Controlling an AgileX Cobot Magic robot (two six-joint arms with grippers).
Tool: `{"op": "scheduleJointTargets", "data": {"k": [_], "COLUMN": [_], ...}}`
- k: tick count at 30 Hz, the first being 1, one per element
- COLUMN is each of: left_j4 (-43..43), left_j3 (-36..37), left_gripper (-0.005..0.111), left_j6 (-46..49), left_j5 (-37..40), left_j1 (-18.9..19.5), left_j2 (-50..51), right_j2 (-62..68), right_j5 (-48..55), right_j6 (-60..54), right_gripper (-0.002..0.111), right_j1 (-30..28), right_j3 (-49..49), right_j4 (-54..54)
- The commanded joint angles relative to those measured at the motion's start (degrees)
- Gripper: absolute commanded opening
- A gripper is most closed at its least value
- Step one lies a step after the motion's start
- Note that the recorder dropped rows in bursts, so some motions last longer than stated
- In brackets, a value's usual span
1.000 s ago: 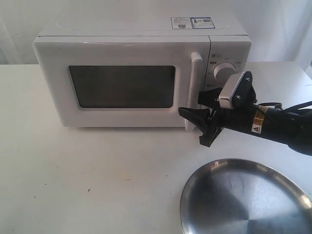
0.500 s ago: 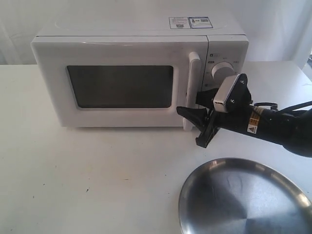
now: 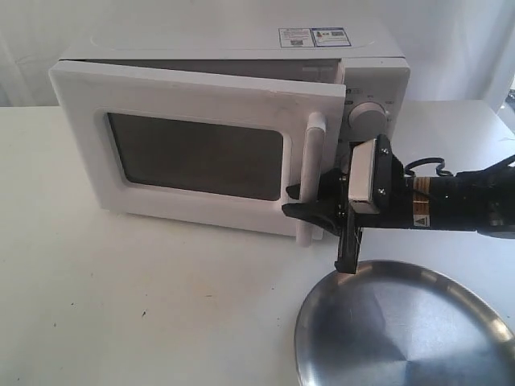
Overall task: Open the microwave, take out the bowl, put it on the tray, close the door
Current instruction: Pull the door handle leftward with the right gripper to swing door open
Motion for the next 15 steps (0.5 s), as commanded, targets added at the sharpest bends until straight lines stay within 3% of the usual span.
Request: {"op": "scheduleJointTargets", "data": {"k": [1,3,10,15], "left_j4": [-0.37,-0.37,-0.37,-0.37], "left_j3": [-0.14,-0.14,-0.14,-0.14], "left_gripper": [0.000,0.000,0.000,0.000], "left_j6": [-0.26,-0.26,-0.26,-0.26], "left_j5": [0.00,0.00,0.00,0.00], "left_j1": [-0.13,-0.13,-0.13,-0.13], "left_j2": [-0.12,-0.12,-0.12,-0.12], "right_j2": [-4.48,-5.42,-7.66,-10.66], "right_j5": [-5.36,-5.36,-5.36,15.49], "right_j6": [0.34,3.57,9.53,23.18], "right_gripper": [0.001,0.005,0.038,0.041], "right_j1": [1.59,1.59,1.59,1.59], "right_j3": [-1.05,-1.05,0.78,0.78], "right_j4": [-0.48,-0.14,-2.95,-10.41]}}
